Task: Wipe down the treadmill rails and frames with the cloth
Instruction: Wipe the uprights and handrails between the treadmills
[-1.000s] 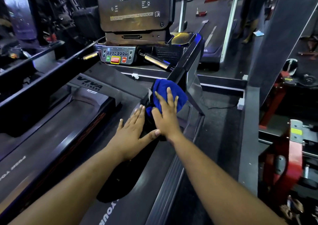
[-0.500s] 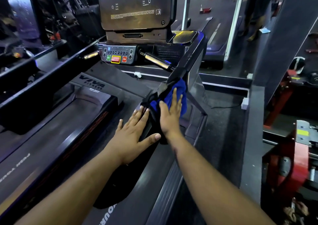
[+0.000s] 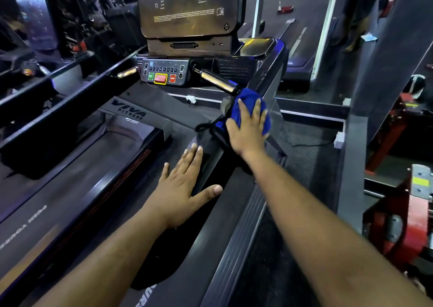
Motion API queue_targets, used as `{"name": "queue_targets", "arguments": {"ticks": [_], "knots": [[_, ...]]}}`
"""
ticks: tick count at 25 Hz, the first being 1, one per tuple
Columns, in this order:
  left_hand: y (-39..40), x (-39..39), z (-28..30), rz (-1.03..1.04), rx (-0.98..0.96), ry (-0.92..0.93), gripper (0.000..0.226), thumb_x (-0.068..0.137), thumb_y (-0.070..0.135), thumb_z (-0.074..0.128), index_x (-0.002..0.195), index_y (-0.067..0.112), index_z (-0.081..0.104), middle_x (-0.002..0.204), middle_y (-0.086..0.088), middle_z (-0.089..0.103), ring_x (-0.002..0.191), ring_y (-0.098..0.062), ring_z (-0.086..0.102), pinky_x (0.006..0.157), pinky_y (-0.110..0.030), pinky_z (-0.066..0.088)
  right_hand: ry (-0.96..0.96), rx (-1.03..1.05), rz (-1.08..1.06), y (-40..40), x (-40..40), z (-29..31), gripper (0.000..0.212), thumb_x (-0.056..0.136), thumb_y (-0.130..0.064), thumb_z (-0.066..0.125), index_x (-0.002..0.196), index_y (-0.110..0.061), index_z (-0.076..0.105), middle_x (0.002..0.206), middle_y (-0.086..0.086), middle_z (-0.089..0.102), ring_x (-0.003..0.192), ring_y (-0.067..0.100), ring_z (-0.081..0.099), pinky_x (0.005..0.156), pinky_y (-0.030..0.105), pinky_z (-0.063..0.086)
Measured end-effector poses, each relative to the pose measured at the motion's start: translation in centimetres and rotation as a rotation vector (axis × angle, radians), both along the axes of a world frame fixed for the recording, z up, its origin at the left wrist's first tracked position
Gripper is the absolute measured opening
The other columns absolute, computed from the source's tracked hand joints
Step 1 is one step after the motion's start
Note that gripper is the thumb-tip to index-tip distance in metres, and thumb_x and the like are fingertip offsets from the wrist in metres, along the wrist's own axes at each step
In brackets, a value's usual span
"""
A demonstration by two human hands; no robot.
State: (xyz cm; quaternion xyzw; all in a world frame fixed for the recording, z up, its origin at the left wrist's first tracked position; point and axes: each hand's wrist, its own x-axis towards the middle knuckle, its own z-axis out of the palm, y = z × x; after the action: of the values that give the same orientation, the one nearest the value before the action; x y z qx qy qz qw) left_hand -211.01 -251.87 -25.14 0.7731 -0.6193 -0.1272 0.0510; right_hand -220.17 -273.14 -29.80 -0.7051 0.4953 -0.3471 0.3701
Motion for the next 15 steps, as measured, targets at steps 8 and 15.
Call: {"name": "queue_targets", "arguments": {"ticks": [8,15], "knots": [[0.6,0.0,0.1,0.073,-0.142,0.088,0.108,0.068,0.097,0.013,0.146,0.037,-0.032,0.154,0.018,-0.037,0.147,-0.001,-0.025,0.123,-0.05,-0.01,0.127,-0.224,0.225,7.0,-0.5,0.9,0.05,0.091,-0.04,0.053,0.139,-0.027,0.054,0.164,-0.004,0.022,0.154,0.022,-0.006,0.118,0.065,0.005],[6.9,0.1,0.1,0.153,-0.121,0.036,0.104,0.073,0.092,0.007,0.156,0.034,-0.018,0.159,0.017,-0.031,0.148,-0.001,-0.019,0.123,-0.049,-0.011,0.253,-0.093,0.15,3.5,-0.2,2.7,0.05,0.09,-0.051,0.053,0.138,-0.037,0.053,0.166,-0.004,0.015,0.153,0.023,-0.01,0.116,0.068,0.016]]}}
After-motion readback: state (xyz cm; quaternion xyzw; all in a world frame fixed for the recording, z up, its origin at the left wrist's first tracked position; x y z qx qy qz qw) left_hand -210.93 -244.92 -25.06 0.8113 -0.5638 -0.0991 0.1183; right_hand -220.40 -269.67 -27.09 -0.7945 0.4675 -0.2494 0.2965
